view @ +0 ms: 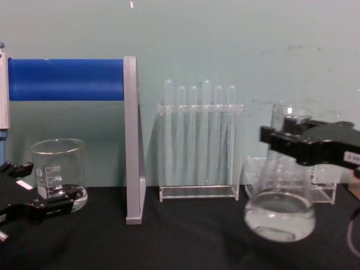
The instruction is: Grasp the erlenmeyer flask with one hand, shake it three times, then place it back.
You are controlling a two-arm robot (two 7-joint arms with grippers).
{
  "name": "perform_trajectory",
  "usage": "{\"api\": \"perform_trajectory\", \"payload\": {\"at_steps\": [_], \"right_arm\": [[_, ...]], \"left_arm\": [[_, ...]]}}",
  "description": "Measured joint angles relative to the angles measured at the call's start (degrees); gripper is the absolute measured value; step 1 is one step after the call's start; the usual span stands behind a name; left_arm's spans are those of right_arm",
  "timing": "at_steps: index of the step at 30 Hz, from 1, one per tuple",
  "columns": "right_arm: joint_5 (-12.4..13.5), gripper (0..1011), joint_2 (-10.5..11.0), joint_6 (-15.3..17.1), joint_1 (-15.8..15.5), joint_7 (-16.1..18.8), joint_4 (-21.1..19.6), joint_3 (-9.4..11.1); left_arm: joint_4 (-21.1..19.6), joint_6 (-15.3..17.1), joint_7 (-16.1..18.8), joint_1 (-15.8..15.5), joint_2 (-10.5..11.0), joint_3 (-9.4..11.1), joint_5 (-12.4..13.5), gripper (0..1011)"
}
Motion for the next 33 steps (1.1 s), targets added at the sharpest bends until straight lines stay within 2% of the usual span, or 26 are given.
{"api": "perform_trajectory", "payload": {"at_steps": [9, 21, 33], "right_arm": [[1.3, 456, 1.6, 0.1, -1.8, 3.3, -3.7, -3.7], [2.8, 456, 4.0, -0.5, -3.1, 5.7, -6.9, -7.0], [3.5, 456, 5.0, -0.9, -3.1, 5.7, -7.4, -8.3]], "left_arm": [[0.0, 0.0, 0.0, 0.0, 0.0, 0.0, 0.0, 1001], [0.0, 0.0, 0.0, 0.0, 0.0, 0.0, 0.0, 1001], [0.0, 0.0, 0.0, 0.0, 0.0, 0.0, 0.0, 1001]]}}
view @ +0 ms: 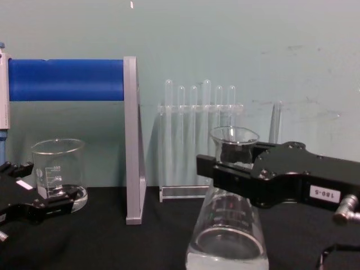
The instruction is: Grasp the erlenmeyer flask with one hand, shake it three times, then place it back.
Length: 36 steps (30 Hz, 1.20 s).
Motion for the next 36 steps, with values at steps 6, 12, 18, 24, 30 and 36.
{"api": "perform_trajectory", "payload": {"at_steps": [6, 12, 18, 24, 30, 36], "right_arm": [[0.0, 456, -0.4, 0.0, 0.7, -1.6, 1.2, 0.6], [-0.3, 457, -1.1, -0.1, 1.7, -3.4, 3.0, 1.9], [-0.6, 456, -2.0, -0.1, 3.0, -5.4, 5.2, 3.8], [-1.4, 457, -3.0, -0.2, 4.2, -7.5, 7.6, 5.9], [-2.3, 456, -3.8, -0.2, 5.1, -8.8, 9.5, 7.6], [-3.2, 456, -4.5, -0.4, 6.0, -9.9, 11.4, 9.6]], "left_arm": [[0.0, 0.0, 0.0, 0.0, 0.0, 0.0, 0.0, 1001], [0.0, 0.0, 0.0, 0.0, 0.0, 0.0, 0.0, 1001], [0.0, 0.0, 0.0, 0.0, 0.0, 0.0, 0.0, 1001], [0.0, 0.0, 0.0, 0.0, 0.0, 0.0, 0.0, 1001], [0.0, 0.0, 0.0, 0.0, 0.0, 0.0, 0.0, 1001], [0.0, 0.0, 0.0, 0.0, 0.0, 0.0, 0.0, 1001]]}}
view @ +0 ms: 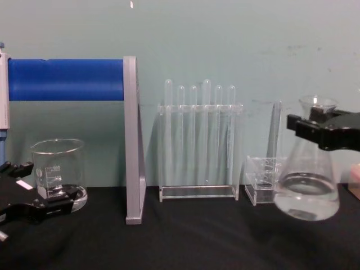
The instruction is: Grasp the erlenmeyer flask with one hand, shake it three times, then place it back.
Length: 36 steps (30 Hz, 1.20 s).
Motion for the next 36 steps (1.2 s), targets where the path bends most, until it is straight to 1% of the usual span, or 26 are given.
{"api": "perform_trajectory", "payload": {"at_steps": [1, 2, 3, 5, 9, 17, 27, 36], "right_arm": [[-0.1, 456, -0.1, 0.0, 0.1, -0.2, 0.2, 0.2], [-0.5, 456, -0.3, -0.1, 0.3, -0.5, 0.8, 0.9], [-0.5, 457, -0.3, -0.1, 0.3, -0.5, 0.8, 0.9], [-0.9, 456, -0.6, -0.1, 0.6, -0.9, 1.4, 1.7], [-1.4, 456, -0.9, 0.0, 0.8, -1.2, 2.0, 2.5], [-2.1, 456, -1.5, 0.3, 0.9, -1.1, 2.2, 3.3], [-2.3, 456, -1.9, 0.6, 0.3, 0.2, 1.4, 3.0], [-1.8, 456, -1.8, 1.0, -1.0, 1.8, -0.7, 1.9]], "left_arm": [[0.0, 0.0, 0.0, 0.0, 0.0, 0.0, 0.0, 1001], [0.0, 0.0, 0.0, 0.0, 0.0, 0.0, 0.0, 1001], [0.0, 0.0, 0.0, 0.0, 0.0, 0.0, 0.0, 1001], [0.0, 0.0, 0.0, 0.0, 0.0, 0.0, 0.0, 1001], [0.0, 0.0, 0.0, 0.0, 0.0, 0.0, 0.0, 1001], [0.0, 0.0, 0.0, 0.0, 0.0, 0.0, 0.0, 1001], [0.0, 0.0, 0.0, 0.0, 0.0, 0.0, 0.0, 1001], [0.0, 0.0, 0.0, 0.0, 0.0, 0.0, 0.0, 1001]]}}
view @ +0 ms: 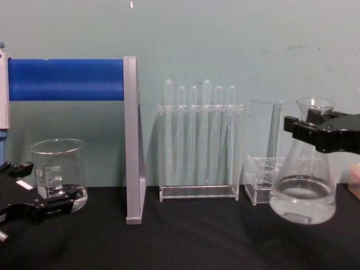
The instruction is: Grasp the erlenmeyer flask with one hand, shake it three times, then place it back.
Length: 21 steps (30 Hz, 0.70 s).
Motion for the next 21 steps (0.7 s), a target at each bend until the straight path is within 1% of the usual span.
{"api": "perform_trajectory", "payload": {"at_steps": [14, 21], "right_arm": [[2.1, 456, 1.4, 0.2, -2.1, 3.0, -3.9, -3.0], [2.7, 456, 2.1, 0.2, -2.6, 3.4, -4.7, -4.1]], "left_arm": [[0.0, 0.0, 0.0, 0.0, 0.0, 0.0, 0.0, 1001], [0.0, 0.0, 0.0, 0.0, 0.0, 0.0, 0.0, 1001]]}}
